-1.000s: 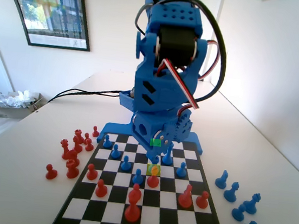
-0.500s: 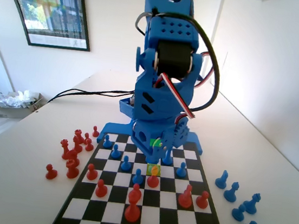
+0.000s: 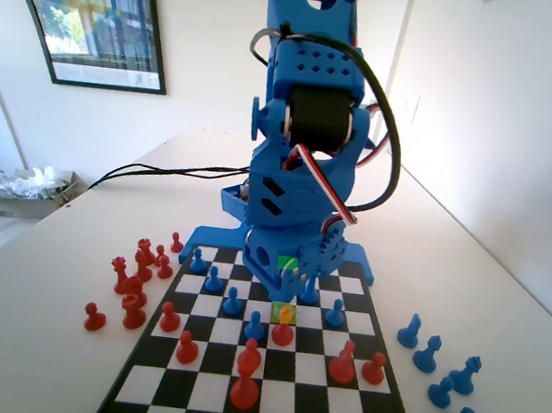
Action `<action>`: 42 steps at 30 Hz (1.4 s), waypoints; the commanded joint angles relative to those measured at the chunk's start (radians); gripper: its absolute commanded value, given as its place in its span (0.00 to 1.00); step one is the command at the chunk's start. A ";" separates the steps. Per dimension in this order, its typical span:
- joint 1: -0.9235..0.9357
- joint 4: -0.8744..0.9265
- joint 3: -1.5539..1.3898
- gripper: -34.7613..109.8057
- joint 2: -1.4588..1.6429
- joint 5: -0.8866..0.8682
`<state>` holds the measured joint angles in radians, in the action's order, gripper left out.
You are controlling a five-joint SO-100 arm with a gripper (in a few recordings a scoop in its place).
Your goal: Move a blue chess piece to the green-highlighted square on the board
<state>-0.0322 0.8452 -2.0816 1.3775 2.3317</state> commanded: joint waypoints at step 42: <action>0.031 0.025 -0.463 0.25 0.549 0.138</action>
<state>-0.0031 0.9066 -2.4804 1.8346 2.4482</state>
